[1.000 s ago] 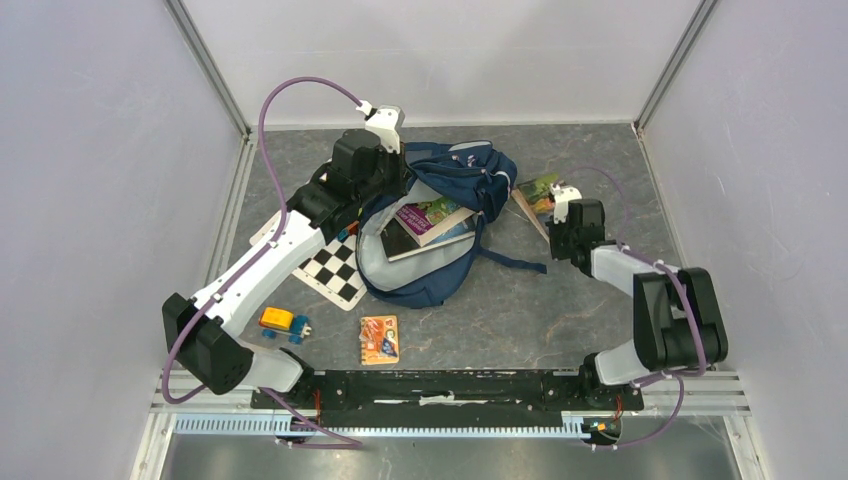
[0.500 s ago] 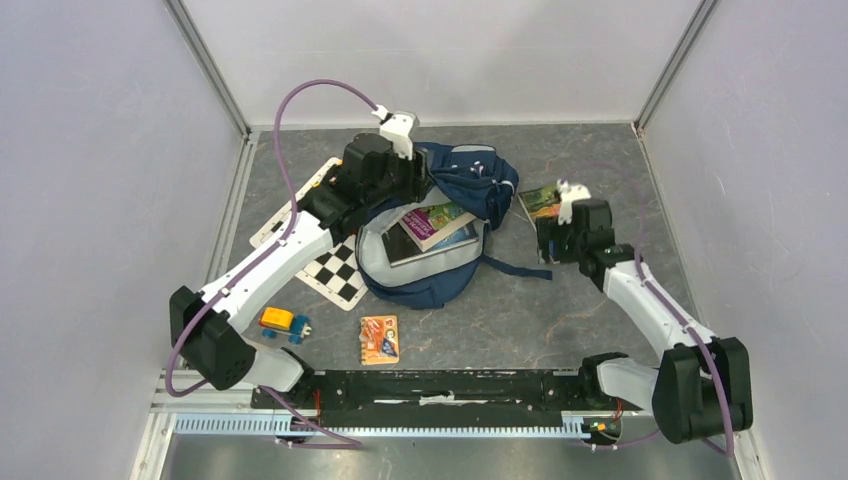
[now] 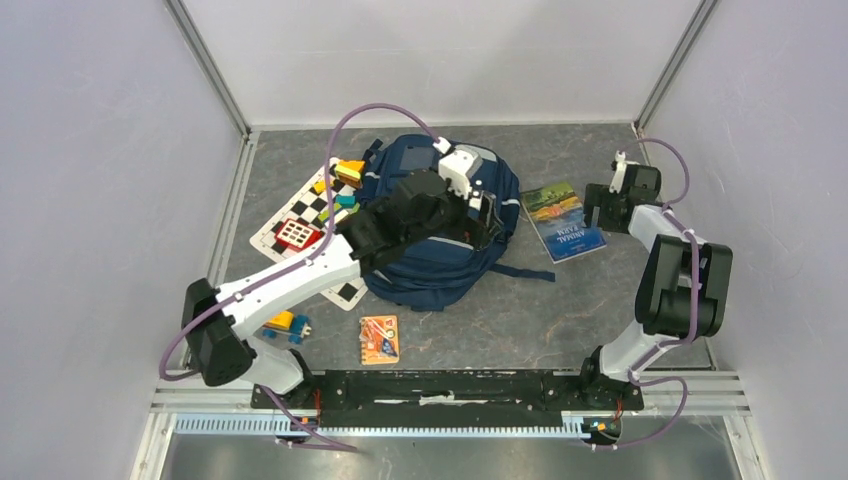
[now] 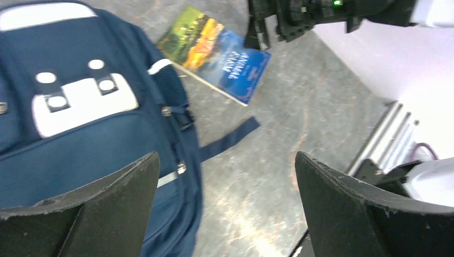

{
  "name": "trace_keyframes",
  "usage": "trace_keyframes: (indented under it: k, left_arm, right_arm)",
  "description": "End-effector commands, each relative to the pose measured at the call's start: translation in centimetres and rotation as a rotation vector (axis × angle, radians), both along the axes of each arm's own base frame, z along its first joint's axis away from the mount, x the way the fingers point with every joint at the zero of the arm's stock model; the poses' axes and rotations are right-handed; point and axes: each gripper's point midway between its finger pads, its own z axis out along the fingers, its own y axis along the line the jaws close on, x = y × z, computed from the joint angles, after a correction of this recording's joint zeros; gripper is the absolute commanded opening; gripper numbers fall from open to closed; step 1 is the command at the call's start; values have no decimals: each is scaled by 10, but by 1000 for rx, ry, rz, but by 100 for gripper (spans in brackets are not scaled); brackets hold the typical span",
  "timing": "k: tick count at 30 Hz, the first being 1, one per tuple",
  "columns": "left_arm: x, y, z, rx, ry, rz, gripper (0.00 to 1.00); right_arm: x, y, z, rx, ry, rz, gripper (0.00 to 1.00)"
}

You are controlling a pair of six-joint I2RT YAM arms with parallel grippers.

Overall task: Pack the student bag
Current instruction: Move the book to the center of the board.

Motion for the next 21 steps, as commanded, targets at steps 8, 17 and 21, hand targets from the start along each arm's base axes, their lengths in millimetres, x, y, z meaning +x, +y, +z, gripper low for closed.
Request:
trace_keyframes:
  k: [8,17,21]
  left_arm:
    - [9,-125,-74,-175,288,-88,100]
    - [28,-165,-134,-169,402,-59,100]
    - [32,-175,-153,-175,440,-57,100]
  right_arm:
    - [15,18,-24,178,-101,61,96]
    - [-50,57,-38,324,-60,60,80]
    - [-69,66,-19,326,-144,78,74]
